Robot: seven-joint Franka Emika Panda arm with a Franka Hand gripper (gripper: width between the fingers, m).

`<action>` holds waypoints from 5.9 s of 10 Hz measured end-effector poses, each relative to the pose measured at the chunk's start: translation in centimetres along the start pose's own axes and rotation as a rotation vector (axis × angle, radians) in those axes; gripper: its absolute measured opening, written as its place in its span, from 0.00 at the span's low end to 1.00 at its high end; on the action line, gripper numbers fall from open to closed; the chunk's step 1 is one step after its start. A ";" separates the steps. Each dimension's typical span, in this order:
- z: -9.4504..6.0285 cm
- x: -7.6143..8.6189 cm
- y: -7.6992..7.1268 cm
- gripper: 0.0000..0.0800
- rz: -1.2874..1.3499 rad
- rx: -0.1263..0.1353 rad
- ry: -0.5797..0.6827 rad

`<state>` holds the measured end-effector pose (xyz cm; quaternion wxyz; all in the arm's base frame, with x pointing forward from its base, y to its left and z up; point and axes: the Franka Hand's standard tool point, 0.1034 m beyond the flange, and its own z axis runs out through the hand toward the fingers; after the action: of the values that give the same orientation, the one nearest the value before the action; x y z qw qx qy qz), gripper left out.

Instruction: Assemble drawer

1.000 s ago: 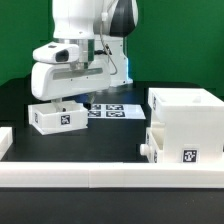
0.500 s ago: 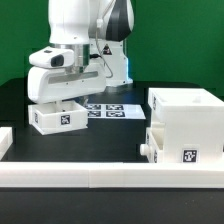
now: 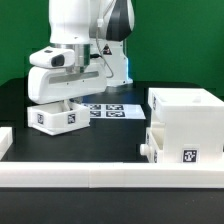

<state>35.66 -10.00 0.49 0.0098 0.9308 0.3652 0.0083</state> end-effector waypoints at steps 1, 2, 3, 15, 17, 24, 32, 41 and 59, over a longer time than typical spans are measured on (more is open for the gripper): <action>0.0 0.0 0.0 0.05 -0.001 0.000 0.000; -0.1 0.1 0.1 0.05 -0.001 -0.002 0.001; -0.2 0.2 0.1 0.05 -0.002 -0.005 0.003; -5.7 9.7 5.1 0.06 -0.257 0.012 -0.021; -5.6 9.7 5.1 0.06 -0.268 0.017 -0.025; -6.3 14.0 7.0 0.06 -0.419 0.018 -0.024; -6.3 17.1 7.3 0.06 -0.635 0.013 -0.040; -5.8 18.6 7.4 0.06 -0.767 0.023 -0.052; -5.0 19.7 5.9 0.06 -0.808 0.023 -0.047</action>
Offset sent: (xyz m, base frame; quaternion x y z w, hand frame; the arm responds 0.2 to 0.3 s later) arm 0.0067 0.0006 0.0094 -0.0016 -0.0008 -0.0230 0.9997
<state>54.03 -0.84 5.84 0.0104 0.7125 0.7013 -0.0215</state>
